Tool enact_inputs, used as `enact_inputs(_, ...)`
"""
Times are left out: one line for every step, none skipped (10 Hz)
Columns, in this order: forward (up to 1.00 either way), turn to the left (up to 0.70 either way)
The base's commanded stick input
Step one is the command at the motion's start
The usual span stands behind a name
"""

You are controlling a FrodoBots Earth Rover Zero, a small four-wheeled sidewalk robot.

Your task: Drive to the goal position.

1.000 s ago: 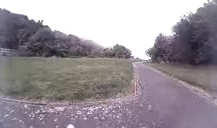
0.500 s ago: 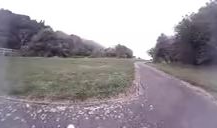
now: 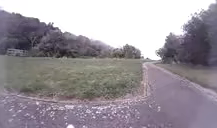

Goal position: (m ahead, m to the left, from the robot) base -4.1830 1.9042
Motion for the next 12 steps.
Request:
enact_inputs(0.0,0.0)
enact_inputs(0.0,0.0)
enact_inputs(0.0,0.0)
enact_inputs(0.0,0.0)
enact_inputs(0.0,0.06)
enact_inputs(0.0,0.85)
enact_inputs(0.0,0.85)
enact_inputs(0.0,0.85)
enact_inputs(0.0,0.85)
enact_inputs(0.0,0.85)
enact_inputs(0.0,0.85)
enact_inputs(0.0,0.85)
